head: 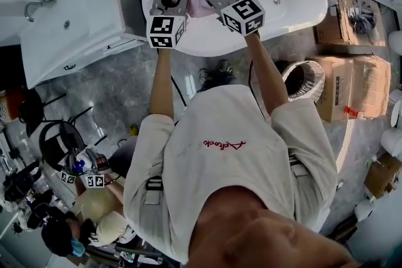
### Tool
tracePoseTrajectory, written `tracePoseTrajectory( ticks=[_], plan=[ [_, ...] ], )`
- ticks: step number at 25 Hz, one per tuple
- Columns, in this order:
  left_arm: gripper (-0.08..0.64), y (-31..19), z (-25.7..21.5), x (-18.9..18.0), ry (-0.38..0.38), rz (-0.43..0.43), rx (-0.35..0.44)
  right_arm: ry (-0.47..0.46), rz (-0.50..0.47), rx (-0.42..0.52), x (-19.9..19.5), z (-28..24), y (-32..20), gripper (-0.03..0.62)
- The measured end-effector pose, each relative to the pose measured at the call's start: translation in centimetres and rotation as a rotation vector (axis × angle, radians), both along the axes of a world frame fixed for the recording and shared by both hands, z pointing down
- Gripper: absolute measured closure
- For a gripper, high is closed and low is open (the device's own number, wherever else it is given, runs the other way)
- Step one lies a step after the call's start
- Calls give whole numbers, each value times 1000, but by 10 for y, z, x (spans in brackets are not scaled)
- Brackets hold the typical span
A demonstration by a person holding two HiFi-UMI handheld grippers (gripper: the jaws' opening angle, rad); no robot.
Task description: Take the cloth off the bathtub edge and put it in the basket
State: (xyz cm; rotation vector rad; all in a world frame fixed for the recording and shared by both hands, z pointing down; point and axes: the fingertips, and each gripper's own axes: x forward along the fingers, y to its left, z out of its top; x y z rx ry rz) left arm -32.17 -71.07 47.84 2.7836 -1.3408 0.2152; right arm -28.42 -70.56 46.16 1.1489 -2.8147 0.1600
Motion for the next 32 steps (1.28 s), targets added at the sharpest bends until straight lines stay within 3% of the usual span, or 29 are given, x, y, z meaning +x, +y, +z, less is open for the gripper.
tracePoseTrajectory(
  ticks=[6,20,32],
  plan=[
    [505,-7,-60,39,8,108,111,-4,129,102,39,-59,-2,451],
    [505,23,-77,163,49,365,116,30,411,127,158,-78,39,451],
    [505,111,-100,342,59,611,136,38,663,172,330,-100,134,449]
  ],
)
